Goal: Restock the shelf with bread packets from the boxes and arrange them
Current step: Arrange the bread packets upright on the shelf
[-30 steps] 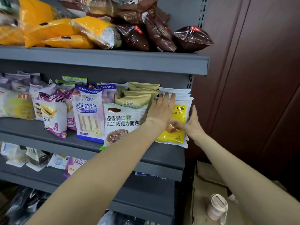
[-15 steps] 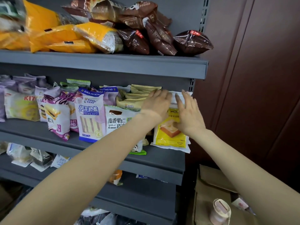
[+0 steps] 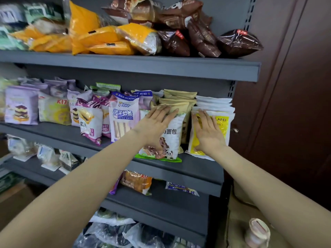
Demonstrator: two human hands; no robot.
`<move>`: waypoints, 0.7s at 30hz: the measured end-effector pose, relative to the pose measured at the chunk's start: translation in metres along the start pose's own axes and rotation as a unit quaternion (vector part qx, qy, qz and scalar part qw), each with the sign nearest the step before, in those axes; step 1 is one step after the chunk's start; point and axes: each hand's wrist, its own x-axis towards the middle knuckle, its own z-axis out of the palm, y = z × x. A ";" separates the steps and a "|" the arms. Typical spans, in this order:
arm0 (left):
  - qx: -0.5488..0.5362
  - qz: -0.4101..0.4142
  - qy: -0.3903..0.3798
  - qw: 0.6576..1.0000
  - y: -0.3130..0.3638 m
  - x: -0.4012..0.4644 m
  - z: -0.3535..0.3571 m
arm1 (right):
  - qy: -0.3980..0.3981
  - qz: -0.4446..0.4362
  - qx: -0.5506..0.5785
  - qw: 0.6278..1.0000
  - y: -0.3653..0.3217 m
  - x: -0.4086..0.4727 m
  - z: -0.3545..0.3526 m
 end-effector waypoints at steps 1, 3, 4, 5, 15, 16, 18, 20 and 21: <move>0.001 0.000 0.006 1.000 0.000 0.001 0.001 | 0.000 0.001 0.009 1.000 -0.001 0.000 0.001; -0.001 0.000 0.015 1.000 0.000 0.001 0.001 | -0.004 0.001 0.027 1.000 -0.003 -0.001 0.001; -0.002 -0.002 0.018 1.000 0.000 -0.001 0.002 | -0.005 0.001 0.038 0.999 -0.004 -0.001 0.000; -0.002 -0.005 0.023 1.000 0.000 -0.002 0.003 | -0.002 0.003 0.055 0.998 -0.005 -0.003 -0.001; -0.235 -0.031 0.129 0.963 -0.011 -0.033 -0.009 | 0.146 -0.042 0.243 0.958 -0.056 -0.022 -0.056; -0.241 -0.049 0.144 0.958 -0.017 -0.039 -0.011 | 0.146 -0.049 0.246 0.957 -0.065 -0.020 -0.061; -0.229 -0.105 0.167 0.953 -0.033 -0.054 -0.013 | 0.133 -0.062 0.264 0.953 -0.087 -0.016 -0.068; -0.228 -0.161 0.160 0.947 -0.055 -0.077 -0.009 | 0.110 -0.085 0.280 0.950 -0.115 -0.009 -0.071; -0.229 -0.189 0.149 0.943 -0.068 -0.091 -0.006 | 0.100 -0.099 0.285 0.948 -0.131 -0.005 -0.072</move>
